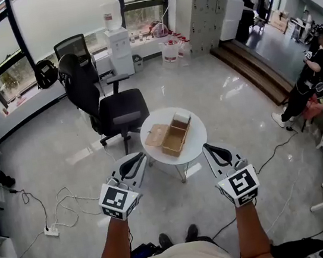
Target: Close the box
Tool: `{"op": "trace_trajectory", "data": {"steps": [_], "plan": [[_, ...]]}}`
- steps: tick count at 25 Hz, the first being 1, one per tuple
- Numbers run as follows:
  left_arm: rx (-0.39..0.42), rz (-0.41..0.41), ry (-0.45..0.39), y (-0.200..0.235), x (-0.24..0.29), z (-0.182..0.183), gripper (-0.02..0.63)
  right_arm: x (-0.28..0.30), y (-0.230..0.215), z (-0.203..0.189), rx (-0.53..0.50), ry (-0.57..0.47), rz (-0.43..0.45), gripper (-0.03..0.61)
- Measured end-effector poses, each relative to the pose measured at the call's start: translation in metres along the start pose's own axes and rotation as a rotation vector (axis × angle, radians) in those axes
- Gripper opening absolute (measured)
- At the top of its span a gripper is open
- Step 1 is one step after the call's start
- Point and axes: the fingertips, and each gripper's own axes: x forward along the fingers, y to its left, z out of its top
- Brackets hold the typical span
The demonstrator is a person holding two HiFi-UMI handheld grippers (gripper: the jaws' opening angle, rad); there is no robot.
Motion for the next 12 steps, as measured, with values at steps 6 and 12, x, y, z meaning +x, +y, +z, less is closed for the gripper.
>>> {"op": "trace_trajectory", "data": {"steps": [6,12], "plan": [[0.003,-0.006,-0.003,0.010,-0.004,-0.002,0.029,0.009,0.006,0.003,0.004,0.001,-0.010,-0.008],[-0.018,-0.003,0.025,0.016,0.018,-0.015,0.029,0.029,-0.014,-0.010,0.047,-0.014,-0.012,-0.008]]}}
